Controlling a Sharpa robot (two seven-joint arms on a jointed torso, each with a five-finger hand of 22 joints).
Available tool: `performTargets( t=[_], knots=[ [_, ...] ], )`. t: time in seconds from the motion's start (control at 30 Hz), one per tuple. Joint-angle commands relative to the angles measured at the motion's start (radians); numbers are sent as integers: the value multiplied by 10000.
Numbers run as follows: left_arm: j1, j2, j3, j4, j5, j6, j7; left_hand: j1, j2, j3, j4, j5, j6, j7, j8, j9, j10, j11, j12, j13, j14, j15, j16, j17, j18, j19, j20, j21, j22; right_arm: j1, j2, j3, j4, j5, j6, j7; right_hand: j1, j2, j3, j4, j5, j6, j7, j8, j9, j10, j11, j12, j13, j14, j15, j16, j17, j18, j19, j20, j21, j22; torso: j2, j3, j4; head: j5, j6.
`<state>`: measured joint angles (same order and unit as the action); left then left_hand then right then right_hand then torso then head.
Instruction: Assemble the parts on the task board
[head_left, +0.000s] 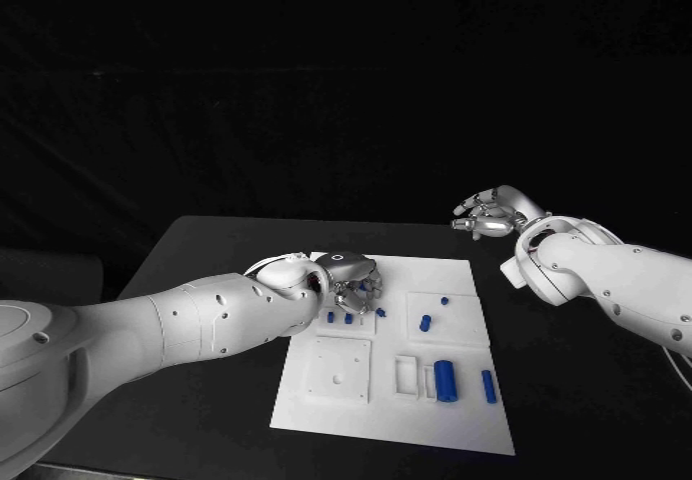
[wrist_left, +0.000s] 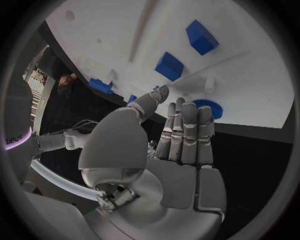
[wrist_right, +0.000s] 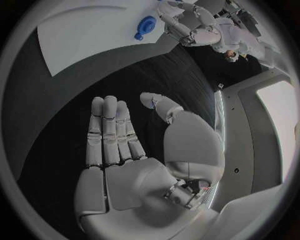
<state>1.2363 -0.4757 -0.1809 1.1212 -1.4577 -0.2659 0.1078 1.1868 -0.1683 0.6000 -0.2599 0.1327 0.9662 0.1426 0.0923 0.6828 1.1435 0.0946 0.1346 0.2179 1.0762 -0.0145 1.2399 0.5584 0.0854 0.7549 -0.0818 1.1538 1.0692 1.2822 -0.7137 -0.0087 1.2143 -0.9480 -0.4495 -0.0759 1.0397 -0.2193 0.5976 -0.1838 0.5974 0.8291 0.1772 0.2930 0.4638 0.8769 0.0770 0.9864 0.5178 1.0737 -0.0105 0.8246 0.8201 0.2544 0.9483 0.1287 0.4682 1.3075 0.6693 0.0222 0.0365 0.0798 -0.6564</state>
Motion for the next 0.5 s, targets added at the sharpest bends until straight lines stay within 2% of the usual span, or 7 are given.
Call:
performTargets(
  t=[0.03,0.1,0.17,0.23,0.3,0.43,0.5],
  knots=[
    [0,-144,37,141,760,-297,194,-16,88,13,46,70,-1,44,64,-24,80,17,-37,-12,87,-18,71,17,221,90,-311,58,13,-14,-42,4,151,-217,516,786,320,156,59,-337,-706,54,46,41,7,-132,-6,24,-73,-121,6,-74,-29,55,-95,44,-47,238,-1,-3,12,-31,31],
    [3,-246,173,188,1061,-366,217,-9,113,22,48,84,-3,44,68,-33,93,13,-43,-13,96,-22,79,19,226,100,-315,63,14,-34,-88,4,262,-465,729,1070,493,284,210,-589,-1476,167,17,102,28,-103,-22,-196,-246,-193,37,-126,-52,47,-151,70,-90,234,-3,-6,19,-44,46],
    [9,-370,306,271,1485,-393,242,-4,120,26,46,89,-9,47,69,-40,102,10,-47,-14,107,-26,86,21,230,110,-319,68,15,-46,-129,4,352,-722,1051,1344,537,329,323,-733,-1927,252,6,141,35,-76,-10,-566,-485,-310,96,-211,-92,28,-265,104,-161,230,-8,-5,24,-51,50],
    [21,-532,439,395,2016,-418,284,3,132,31,44,95,-13,48,70,-46,106,9,-53,-16,116,-27,92,22,233,118,-322,71,16,-66,-163,4,463,-1091,1351,1541,603,429,513,-915,-2637,380,-12,191,31,-103,140,-1579,-1077,-580,269,-476,-275,-40,-712,208,-431,158,-21,-7,32,-85,65],
    [34,-705,646,541,2544,-419,293,8,145,36,42,101,-17,49,71,-51,109,11,-58,-17,119,-26,94,22,235,122,-323,72,16,-79,-203,3,601,-1632,1678,1654,733,520,617,-960,-2985,502,-42,224,2,456,294,-3358,-2171,-525,294,-511,-425,22,-715,294,-432,189,-23,-9,29,-118,87],
    [151,-1092,706,880,3611,-367,331,22,175,48,35,114,-21,52,74,-61,115,13,-68,-21,122,-24,95,21,239,127,-325,72,15,-98,-231,1,874,-2986,2027,1783,962,517,518,-995,-3250,605,-96,249,-28,1081,357,-4891,-2918,-226,208,-356,-488,74,-358,195,-207,210,-19,-12,36,-174,120],
    [203,-1316,717,1089,3971,-368,327,34,195,55,27,122,-16,59,82,-66,124,13,-72,-22,124,-24,96,20,241,130,-325,73,16,-117,-237,-3,1067,-3954,2129,1744,1185,588,524,-1047,-3308,679,-143,271,-39,1365,325,-5588,-3170,176,138,-156,-478,74,18,38,61,234,-21,-16,41,-218,122]
  ],
)
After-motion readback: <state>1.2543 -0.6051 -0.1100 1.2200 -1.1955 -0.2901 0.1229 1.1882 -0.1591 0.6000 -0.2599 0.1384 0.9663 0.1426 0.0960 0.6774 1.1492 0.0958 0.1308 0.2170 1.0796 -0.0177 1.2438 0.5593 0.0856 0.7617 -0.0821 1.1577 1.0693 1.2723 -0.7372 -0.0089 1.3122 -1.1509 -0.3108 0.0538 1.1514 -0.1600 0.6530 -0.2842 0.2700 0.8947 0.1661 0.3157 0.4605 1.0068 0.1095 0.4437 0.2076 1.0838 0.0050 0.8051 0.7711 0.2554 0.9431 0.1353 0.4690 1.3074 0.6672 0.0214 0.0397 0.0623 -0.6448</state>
